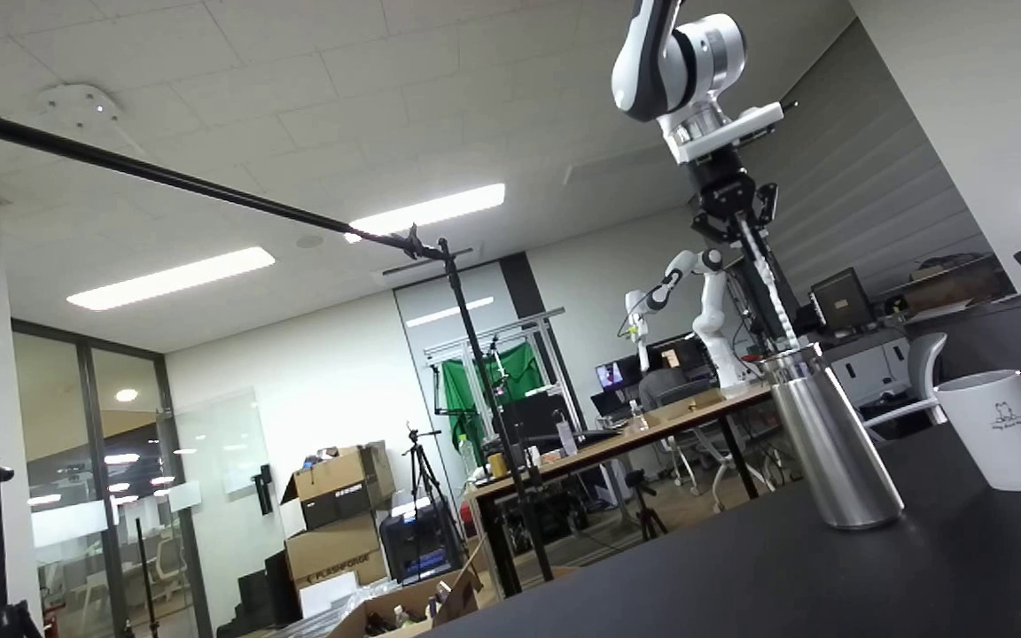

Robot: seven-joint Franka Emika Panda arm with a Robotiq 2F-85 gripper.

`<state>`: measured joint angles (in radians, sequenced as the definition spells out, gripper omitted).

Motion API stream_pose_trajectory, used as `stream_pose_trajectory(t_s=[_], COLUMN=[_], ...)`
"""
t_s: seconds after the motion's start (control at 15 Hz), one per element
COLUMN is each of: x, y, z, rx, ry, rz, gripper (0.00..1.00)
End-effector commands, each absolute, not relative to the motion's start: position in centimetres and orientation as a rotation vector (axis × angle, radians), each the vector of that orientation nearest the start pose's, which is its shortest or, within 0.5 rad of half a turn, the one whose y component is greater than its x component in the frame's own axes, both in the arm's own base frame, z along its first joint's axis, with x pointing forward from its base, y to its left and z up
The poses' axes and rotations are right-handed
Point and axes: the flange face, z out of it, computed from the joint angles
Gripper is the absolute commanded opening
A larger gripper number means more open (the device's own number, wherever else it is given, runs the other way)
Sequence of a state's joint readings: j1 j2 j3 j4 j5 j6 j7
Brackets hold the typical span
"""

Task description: Stir the contents in the silver flask.

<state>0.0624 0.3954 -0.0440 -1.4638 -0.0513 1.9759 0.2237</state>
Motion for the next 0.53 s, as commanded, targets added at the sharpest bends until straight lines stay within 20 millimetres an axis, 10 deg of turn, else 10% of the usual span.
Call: stream_pose_trajectory(t_s=[0.0, 0.2, 0.47], x=[69.3, 69.6, 69.4], y=[0.8, 1.2, 1.9], z=[40.5, 38.7, 44.5], rx=[-3.178, -3.204, -3.234], ry=[0.315, 0.291, 0.253], rz=[-0.06, 0.001, -0.101], gripper=[0.04, 0.04, 0.04])
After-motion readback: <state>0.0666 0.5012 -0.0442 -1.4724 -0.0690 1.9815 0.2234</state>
